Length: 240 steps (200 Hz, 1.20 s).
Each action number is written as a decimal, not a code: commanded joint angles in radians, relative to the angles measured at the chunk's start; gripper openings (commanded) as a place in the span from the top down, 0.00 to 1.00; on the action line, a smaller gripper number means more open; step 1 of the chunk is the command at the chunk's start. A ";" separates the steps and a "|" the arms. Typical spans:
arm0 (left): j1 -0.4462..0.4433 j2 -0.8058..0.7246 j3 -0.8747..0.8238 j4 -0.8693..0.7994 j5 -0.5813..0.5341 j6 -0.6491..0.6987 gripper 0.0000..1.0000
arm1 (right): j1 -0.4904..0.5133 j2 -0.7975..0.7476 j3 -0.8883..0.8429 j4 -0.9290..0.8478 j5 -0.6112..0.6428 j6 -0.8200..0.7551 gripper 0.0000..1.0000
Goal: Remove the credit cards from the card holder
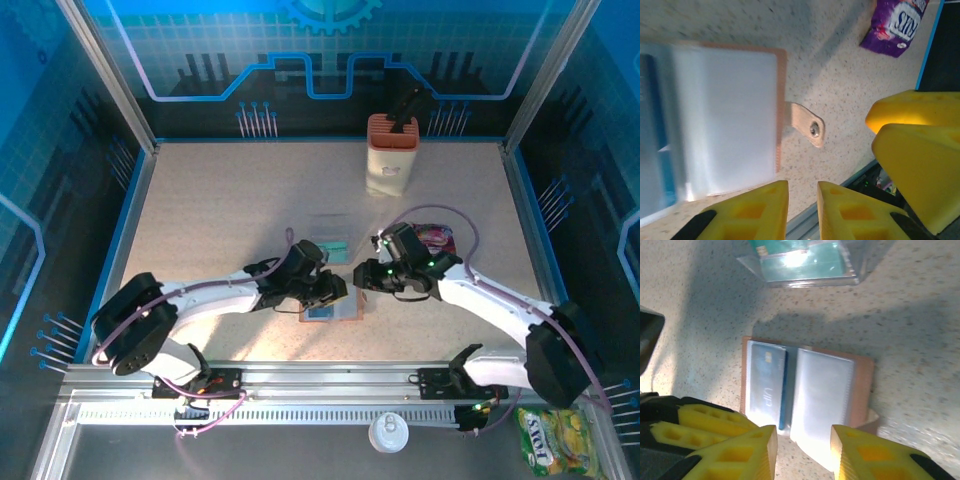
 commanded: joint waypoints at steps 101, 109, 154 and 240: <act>0.152 -0.147 -0.199 -0.072 0.001 0.043 0.84 | 0.185 0.267 0.104 0.059 -0.114 0.029 0.67; 0.154 -0.138 -0.202 -0.066 0.002 0.044 0.84 | 0.189 0.272 0.093 0.058 -0.117 0.029 0.67; 0.157 -0.100 -0.221 -0.056 0.002 0.040 0.85 | 0.197 0.299 0.044 0.042 -0.120 0.023 0.67; 0.157 -0.091 -0.233 -0.056 -0.002 0.036 0.86 | 0.197 0.338 0.018 -0.021 -0.048 -0.010 0.67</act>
